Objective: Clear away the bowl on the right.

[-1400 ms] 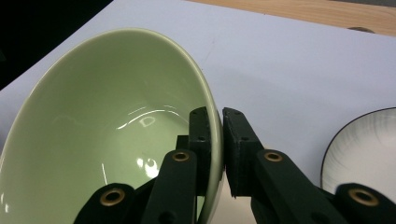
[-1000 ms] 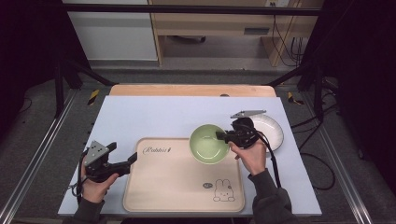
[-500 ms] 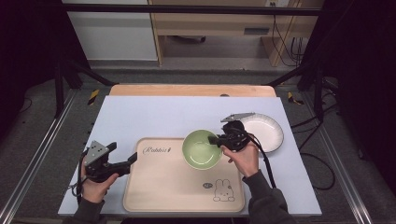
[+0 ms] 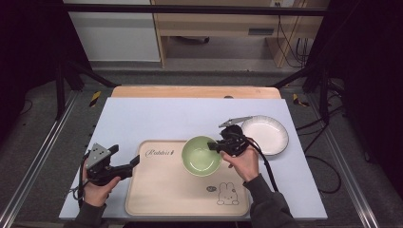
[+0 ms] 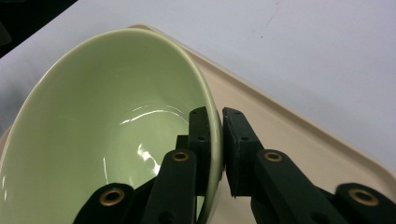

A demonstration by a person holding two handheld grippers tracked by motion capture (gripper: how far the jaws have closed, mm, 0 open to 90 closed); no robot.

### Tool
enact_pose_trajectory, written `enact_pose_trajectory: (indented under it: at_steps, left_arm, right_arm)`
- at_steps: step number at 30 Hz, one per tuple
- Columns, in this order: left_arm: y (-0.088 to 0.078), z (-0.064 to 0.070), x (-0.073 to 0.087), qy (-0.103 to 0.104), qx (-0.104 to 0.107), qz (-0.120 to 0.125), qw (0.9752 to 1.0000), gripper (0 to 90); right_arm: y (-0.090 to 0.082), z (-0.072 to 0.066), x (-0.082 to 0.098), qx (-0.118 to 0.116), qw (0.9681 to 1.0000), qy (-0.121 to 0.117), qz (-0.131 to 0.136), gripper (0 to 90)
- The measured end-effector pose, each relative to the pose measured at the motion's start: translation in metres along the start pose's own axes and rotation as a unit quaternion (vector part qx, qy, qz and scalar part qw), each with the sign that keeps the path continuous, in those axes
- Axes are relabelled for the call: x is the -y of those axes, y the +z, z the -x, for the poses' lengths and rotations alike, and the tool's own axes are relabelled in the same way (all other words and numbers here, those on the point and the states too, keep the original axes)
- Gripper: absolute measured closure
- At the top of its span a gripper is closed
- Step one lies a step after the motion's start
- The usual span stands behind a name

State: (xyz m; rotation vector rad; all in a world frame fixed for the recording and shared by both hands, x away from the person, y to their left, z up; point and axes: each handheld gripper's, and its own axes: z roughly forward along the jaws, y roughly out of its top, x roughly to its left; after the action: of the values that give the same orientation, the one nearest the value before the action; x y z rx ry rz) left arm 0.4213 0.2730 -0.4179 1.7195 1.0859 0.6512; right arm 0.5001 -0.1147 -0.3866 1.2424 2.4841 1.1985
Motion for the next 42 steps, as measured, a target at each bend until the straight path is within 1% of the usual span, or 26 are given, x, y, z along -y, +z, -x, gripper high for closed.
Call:
enact_pose_trajectory:
  at_steps: [1, 5, 6, 11, 12, 13, 14, 17, 18, 21, 23, 24, 25, 27, 30, 31, 32, 36, 39, 41, 42]
  left_arm:
    - [0.0, 0.0, 0.0, 0.0, 0.0, 0.0, 1.0, 10.3]
    - [0.0, 0.0, 0.0, 0.0, 0.0, 0.0, 1.0, 10.3]
    - [0.0, 0.0, 0.0, 0.0, 0.0, 0.0, 1.0, 10.3]
    - [0.0, 0.0, 0.0, 0.0, 0.0, 0.0, 1.0, 10.3]
    - [0.0, 0.0, 0.0, 0.0, 0.0, 0.0, 1.0, 10.3]
    - [0.0, 0.0, 0.0, 0.0, 0.0, 0.0, 1.0, 10.3]
    - [0.0, 0.0, 0.0, 0.0, 0.0, 0.0, 1.0, 10.3]
    - [0.0, 0.0, 0.0, 0.0, 0.0, 0.0, 1.0, 10.3]
    - [0.0, 0.0, 0.0, 0.0, 0.0, 0.0, 1.0, 10.3]
    - [0.0, 0.0, 0.0, 0.0, 0.0, 0.0, 1.0, 10.3]
    - [0.0, 0.0, 0.0, 0.0, 0.0, 0.0, 1.0, 10.3]
    - [0.0, 0.0, 0.0, 0.0, 0.0, 0.0, 1.0, 10.3]
    - [0.0, 0.0, 0.0, 0.0, 0.0, 0.0, 1.0, 10.3]
    - [0.0, 0.0, 0.0, -0.001, 0.0, -0.001, 1.0, 10.4]
    - [0.0, -0.001, 0.0, -0.001, 0.0, 0.0, 1.0, 10.4]
    - [0.0, -0.001, 0.0, -0.001, 0.0, 0.0, 1.0, 10.4]
    - [0.0, -0.001, 0.0, -0.001, 0.0, 0.001, 1.0, 10.4]
    - [0.0, 0.0, 0.0, 0.0, 0.0, 0.0, 1.0, 10.4]
    - [0.0, 0.0, 0.0, -0.001, 0.001, -0.001, 1.0, 10.4]
    - [0.0, 0.0, 0.001, -0.001, 0.0, -0.001, 1.0, 10.4]
    - [0.0, 0.0, 0.001, -0.001, 0.0, -0.001, 1.0, 10.4]
  right_arm:
    - [0.001, 0.0, 0.0, 0.0, 1.0, 0.002, -0.002, 82.6]
    - [0.005, -0.001, 0.001, 0.0, 1.0, -0.003, -0.009, 82.6]
    - [0.01, -0.002, 0.002, -0.002, 0.9999, -0.005, -0.01, 82.6]
    - [0.018, -0.004, 0.004, -0.006, 0.9998, -0.004, -0.02, 82.6]
    - [0.023, -0.005, 0.005, -0.006, 0.9996, -0.007, -0.028, 82.6]
    - [0.023, -0.005, 0.005, -0.006, 0.9996, -0.007, -0.028, 82.6]
    - [0.028, -0.006, 0.006, -0.006, 0.9994, -0.01, -0.034, 82.6]
    - [0.033, -0.008, 0.007, -0.008, 0.9991, -0.01, -0.04, 82.6]
    - [0.038, -0.01, 0.009, -0.011, 0.9987, -0.011, -0.048, 82.6]
    - [0.044, -0.012, 0.011, -0.013, 0.9984, -0.016, -0.053, 82.6]
    - [0.047, -0.014, 0.011, -0.013, 0.998, -0.01, -0.061, 82.5]
    - [0.049, -0.013, 0.012, -0.015, 0.998, -0.016, -0.059, 82.6]
    - [0.049, -0.013, 0.012, -0.015, 0.998, -0.016, -0.059, 82.6]
    - [0.053, -0.016, 0.014, -0.018, 0.9972, -0.013, -0.071, 82.5]
    - [0.058, -0.018, 0.015, -0.02, 0.9965, -0.007, -0.081, 82.5]
    - [0.059, -0.016, 0.017, -0.023, 0.9965, -0.011, -0.08, 82.5]
    - [0.06, -0.015, 0.017, -0.03, 0.9963, -0.003, -0.08, 82.5]
    - [0.062, -0.013, 0.019, -0.034, 0.9962, -0.004, -0.081, 82.5]
    - [0.063, -0.013, 0.02, -0.03, 0.9967, -0.008, -0.076, 82.7]
    - [0.064, -0.012, 0.022, -0.021, 0.9965, -0.004, -0.081, 82.9]
    - [0.064, -0.01, 0.023, -0.021, 0.9966, -0.009, -0.08, 82.9]
